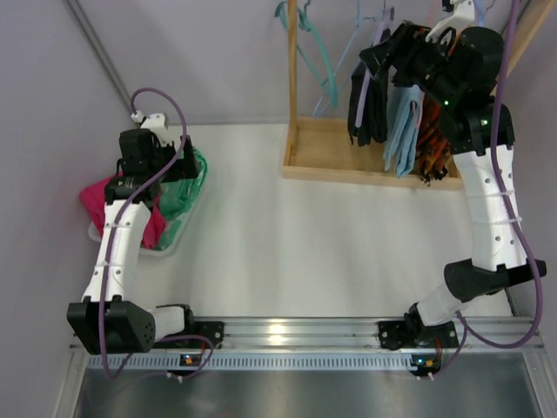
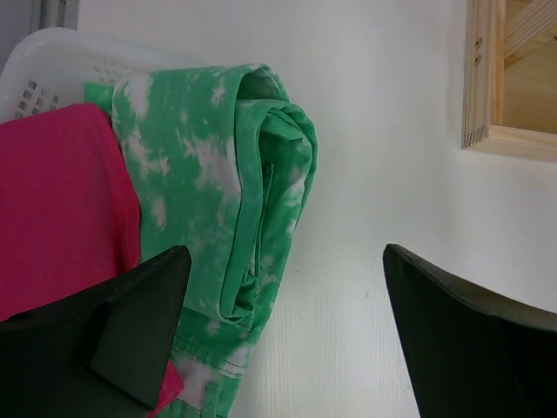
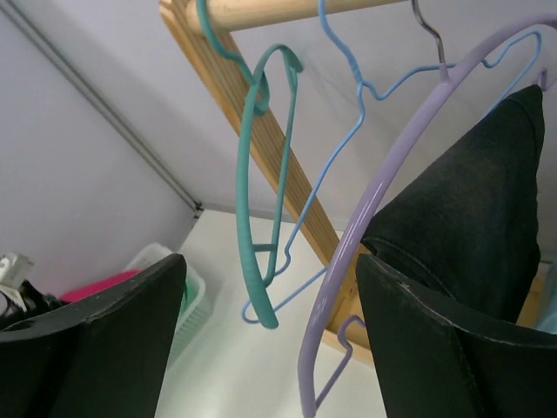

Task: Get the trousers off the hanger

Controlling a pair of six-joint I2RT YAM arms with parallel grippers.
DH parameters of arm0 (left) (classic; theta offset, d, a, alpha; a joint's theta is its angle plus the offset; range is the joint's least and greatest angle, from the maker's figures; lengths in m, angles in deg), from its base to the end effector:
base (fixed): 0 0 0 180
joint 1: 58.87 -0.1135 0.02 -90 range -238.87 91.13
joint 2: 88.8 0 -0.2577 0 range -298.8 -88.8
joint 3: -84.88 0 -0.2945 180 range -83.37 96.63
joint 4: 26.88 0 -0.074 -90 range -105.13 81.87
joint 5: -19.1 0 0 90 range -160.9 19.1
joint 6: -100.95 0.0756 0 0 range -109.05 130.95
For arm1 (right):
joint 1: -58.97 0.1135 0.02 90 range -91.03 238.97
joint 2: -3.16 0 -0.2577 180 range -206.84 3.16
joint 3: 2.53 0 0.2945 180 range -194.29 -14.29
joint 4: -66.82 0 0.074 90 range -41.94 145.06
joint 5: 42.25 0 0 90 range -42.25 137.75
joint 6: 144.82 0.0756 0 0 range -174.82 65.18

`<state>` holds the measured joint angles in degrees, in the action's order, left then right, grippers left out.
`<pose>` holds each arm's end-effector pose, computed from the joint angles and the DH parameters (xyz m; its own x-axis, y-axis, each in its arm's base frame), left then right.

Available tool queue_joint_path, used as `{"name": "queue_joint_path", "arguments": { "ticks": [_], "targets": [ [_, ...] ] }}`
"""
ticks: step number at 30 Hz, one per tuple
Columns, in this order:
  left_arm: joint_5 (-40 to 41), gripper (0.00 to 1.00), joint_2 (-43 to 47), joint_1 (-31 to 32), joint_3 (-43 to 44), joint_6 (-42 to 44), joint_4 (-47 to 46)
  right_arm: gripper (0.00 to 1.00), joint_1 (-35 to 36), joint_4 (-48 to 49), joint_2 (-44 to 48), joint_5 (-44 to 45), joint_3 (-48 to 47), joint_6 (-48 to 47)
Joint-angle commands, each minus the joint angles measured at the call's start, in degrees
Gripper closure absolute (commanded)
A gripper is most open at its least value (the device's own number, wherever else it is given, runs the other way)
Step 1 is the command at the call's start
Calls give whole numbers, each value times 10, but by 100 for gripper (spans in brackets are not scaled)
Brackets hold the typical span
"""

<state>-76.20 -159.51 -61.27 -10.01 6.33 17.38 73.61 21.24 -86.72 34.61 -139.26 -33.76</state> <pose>0.3496 0.0077 0.3556 -0.4989 -0.1012 -0.8607 -0.0019 0.9933 -0.1157 0.3521 0.1098 0.5893 -0.1475 0.3232 -0.9348 -0.4426 0.8236 0.3546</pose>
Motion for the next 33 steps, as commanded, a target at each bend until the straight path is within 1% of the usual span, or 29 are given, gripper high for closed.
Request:
{"name": "queue_joint_path", "arguments": {
  "ticks": [1,3,6,13,15,18,19,20,23,24,25,28,30,32,33],
  "targets": [
    [-1,2,1,-6,5,-15,-27,23,8,57,-17,44,-26,84],
    [-1,1,1,-8,3,-20,-27,30,7,53,-33,47,-31,107],
    [-1,1,0,-9,2,-22,-28,33,1,53,-52,45,-33,129],
    [-7,2,-3,-12,6,-27,-26,35,-18,78,-83,19,-33,166],
    [-13,1,-5,-13,10,-29,-27,37,-20,98,-92,-7,-28,173],
    [-10,1,-11,-14,11,-31,-26,38,-25,118,-102,-25,-20,194],
    [-11,2,-13,-14,12,-32,-26,38,-27,127,-105,-43,-18,201],
    [-12,1,-14,-14,12,-33,-27,39,-29,137,-111,-53,-15,208],
    [-16,1,-16,-16,12,-35,-28,48,-41,180,-118,-90,4,232],
    [-16,1,-17,-15,12,-34,-28,52,-43,191,-121,-97,5,245],
    [-16,1,-19,-16,13,-35,-27,53,-45,205,-122,-106,7,253],
    [-18,2,-21,-16,13,-35,-27,54,-57,234,-136,-126,8,286],
    [-20,2,-22,-16,13,-35,-27,58,-65,250,-143,-137,15,310],
    [-22,2,-26,-16,14,-35,-26,59,-70,270,-146,-151,18,323],
    [-22,2,-26,-16,14,-35,-27,63,-72,279,-146,-158,21,332]
  ]
}}
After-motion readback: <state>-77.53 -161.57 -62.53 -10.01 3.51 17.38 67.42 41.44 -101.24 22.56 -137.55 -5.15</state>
